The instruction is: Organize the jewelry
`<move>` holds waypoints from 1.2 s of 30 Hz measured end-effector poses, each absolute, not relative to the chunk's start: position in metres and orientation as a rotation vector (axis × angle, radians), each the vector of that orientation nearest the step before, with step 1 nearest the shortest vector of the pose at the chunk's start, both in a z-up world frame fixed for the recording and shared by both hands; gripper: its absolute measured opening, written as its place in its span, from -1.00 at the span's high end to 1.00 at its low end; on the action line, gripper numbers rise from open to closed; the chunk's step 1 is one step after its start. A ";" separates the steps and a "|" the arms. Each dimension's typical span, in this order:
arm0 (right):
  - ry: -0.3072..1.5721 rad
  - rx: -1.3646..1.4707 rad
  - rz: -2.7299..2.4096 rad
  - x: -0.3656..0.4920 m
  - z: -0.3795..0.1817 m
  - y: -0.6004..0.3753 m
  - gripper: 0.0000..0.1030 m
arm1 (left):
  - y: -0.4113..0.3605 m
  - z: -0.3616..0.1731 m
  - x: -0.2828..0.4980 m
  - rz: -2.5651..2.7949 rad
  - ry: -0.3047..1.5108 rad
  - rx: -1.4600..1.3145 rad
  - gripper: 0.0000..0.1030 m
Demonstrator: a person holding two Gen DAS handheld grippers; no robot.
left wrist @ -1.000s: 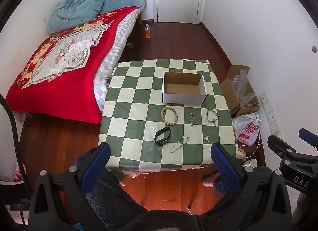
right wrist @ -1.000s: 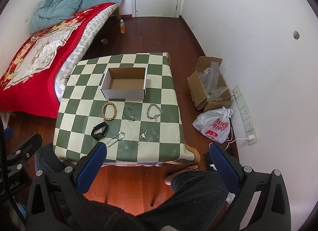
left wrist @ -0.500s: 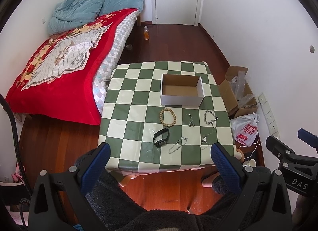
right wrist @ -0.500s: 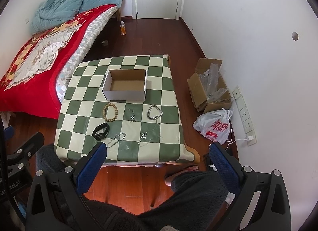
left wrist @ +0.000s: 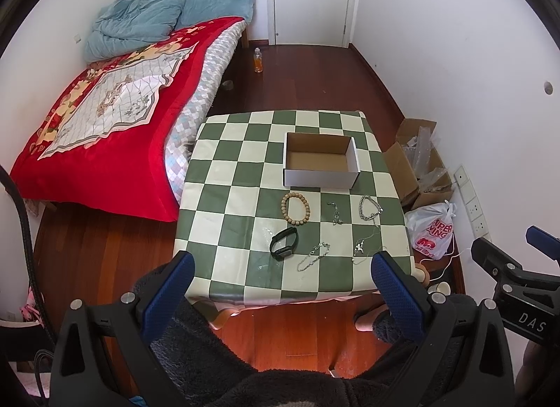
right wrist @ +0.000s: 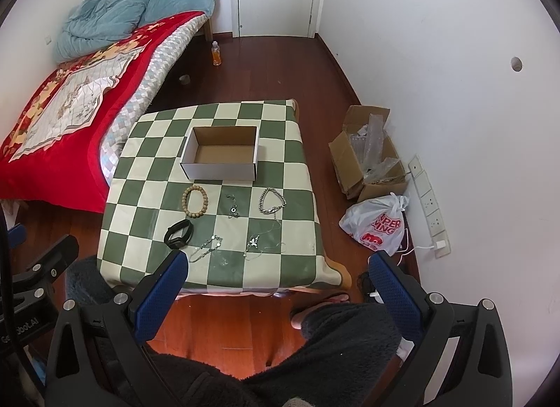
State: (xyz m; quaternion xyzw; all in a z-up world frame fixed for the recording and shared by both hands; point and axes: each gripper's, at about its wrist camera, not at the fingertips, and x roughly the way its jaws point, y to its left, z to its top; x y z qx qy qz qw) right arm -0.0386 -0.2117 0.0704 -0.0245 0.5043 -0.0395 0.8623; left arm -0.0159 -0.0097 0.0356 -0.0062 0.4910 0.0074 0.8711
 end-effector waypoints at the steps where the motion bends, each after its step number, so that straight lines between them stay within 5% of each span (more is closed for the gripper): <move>1: 1.059 -0.050 -0.082 -0.038 0.070 -0.213 -1.00 | -0.009 0.035 -0.016 0.015 1.027 -0.012 -1.00; 13: 1.117 -0.012 -0.133 0.025 0.016 -0.234 -1.00 | 0.000 0.009 0.052 0.183 0.974 0.158 -1.00; 25: 1.452 0.087 -0.167 0.101 -0.183 -0.273 -0.98 | -0.043 -0.162 0.100 0.085 1.247 0.376 -1.00; 36: 1.505 0.104 -0.069 0.106 -0.273 -0.236 -0.39 | -0.048 -0.239 0.098 0.117 1.373 0.370 -0.82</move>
